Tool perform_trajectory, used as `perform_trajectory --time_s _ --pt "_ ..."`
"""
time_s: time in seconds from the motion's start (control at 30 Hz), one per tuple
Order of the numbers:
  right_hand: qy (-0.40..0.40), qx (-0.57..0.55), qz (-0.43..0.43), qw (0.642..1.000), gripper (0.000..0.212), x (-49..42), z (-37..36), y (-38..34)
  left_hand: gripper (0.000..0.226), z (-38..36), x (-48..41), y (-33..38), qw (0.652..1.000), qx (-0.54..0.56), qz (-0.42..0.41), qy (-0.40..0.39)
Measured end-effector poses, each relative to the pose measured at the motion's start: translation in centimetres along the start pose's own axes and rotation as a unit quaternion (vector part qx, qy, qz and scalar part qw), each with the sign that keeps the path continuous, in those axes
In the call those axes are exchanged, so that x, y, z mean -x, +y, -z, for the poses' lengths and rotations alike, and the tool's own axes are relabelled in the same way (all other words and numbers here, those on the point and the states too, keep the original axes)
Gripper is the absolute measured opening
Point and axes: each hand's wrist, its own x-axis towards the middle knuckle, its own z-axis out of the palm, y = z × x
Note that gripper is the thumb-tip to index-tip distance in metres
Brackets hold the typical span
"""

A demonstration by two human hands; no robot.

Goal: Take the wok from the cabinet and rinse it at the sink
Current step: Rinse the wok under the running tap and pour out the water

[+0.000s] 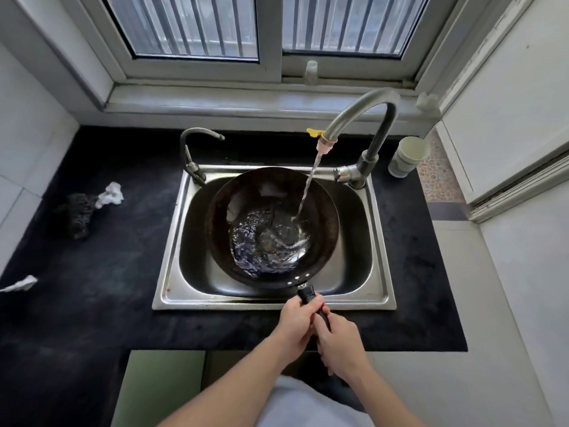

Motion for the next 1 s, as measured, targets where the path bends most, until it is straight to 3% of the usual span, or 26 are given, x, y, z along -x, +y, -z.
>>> perform_trajectory --time_s 0.37,0.53,0.67,1.0 --pt "-0.042 -0.039 0.026 0.998 0.035 -1.5 0.5 -3.3 0.005 -0.9 -0.1 2.8 0.995 -0.021 -0.045 0.088" --pt "-0.079 -0.091 -0.005 0.993 0.035 -0.4 -0.2 -2.5 0.010 0.4 0.7 1.8 0.988 -0.081 -0.044 0.127" --pt "-0.095 -0.123 -0.041 0.987 0.037 0.9 -0.9 -1.4 0.021 1.3 1.4 0.1 0.985 -0.105 -0.023 0.137" --pt "-0.106 -0.133 -0.051 0.984 0.039 1.2 -0.9 -0.6 0.022 0.7 2.2 -0.4 0.981 -0.107 -0.026 0.159"
